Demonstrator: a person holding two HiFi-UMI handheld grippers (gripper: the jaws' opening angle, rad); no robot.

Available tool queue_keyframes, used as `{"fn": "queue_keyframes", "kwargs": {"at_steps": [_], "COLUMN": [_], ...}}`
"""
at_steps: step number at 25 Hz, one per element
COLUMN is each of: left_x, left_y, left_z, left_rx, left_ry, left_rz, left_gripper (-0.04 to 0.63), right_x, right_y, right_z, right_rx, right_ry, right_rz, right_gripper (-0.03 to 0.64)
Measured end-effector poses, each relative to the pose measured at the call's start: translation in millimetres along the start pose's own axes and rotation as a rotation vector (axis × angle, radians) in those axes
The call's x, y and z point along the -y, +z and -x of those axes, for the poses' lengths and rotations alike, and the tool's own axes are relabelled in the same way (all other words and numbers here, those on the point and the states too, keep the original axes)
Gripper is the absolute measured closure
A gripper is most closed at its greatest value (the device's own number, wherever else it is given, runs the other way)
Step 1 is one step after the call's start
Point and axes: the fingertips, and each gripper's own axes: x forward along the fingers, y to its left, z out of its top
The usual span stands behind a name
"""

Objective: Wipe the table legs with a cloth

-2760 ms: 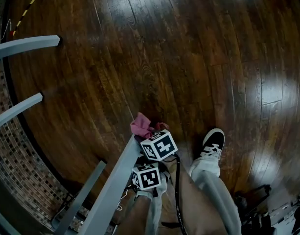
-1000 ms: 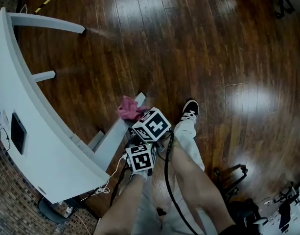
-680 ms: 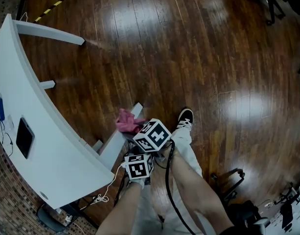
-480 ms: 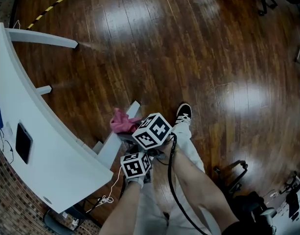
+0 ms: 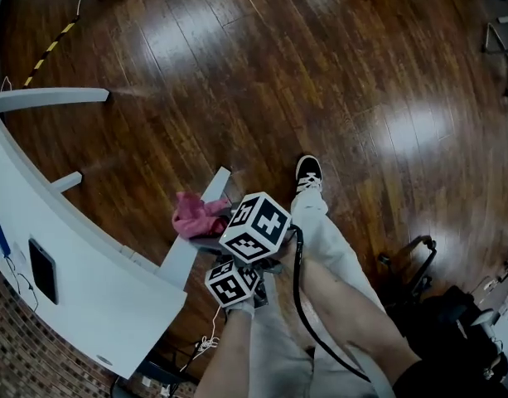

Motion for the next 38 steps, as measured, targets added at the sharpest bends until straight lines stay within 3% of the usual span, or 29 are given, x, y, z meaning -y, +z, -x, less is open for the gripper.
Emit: {"fn": "queue_keyframes", "kwargs": {"at_steps": [5, 12, 16, 23, 27, 30, 35, 38], "left_x": [-3, -9, 0, 29, 43, 53, 75, 92], "left_y": [-9, -20, -12, 24, 40, 49, 46, 49], "left_z": [7, 30, 54, 122, 163, 180, 167, 157], "left_rx": [0.003, 0.013, 0.08, 0.264, 0.344, 0.358, 0.38, 0.396], "left_ry": [0.004, -0.007, -0.033, -0.085, -0.099, -0.083, -0.045, -0.063], "left_rz": [-0.019, -0.006, -0.027, -0.142, -0.217, -0.339, -0.728, -0.761], "left_gripper": [0.594, 0.594, 0.593, 0.594, 0.594, 0.594, 0.594, 0.594], "right_x": [-29, -79, -108, -126, -122, -113, -110, -114], "right_y": [10, 22, 27, 20, 11, 7, 27, 34], "right_z": [11, 24, 32, 36, 45, 64, 111, 128], "right_rx": [0.013, 0.018, 0.011, -0.064, -0.116, -0.089, 0.182, 0.291], "right_ry": [0.031, 0.06, 0.068, -0.069, -0.099, -0.042, 0.187, 0.324], "right_rz": [0.075, 0.257, 0.379, 0.719, 0.789, 0.627, 0.062, -0.248], "right_gripper": [0.555, 0.555, 0.555, 0.555, 0.552, 0.552, 0.552, 0.552]}}
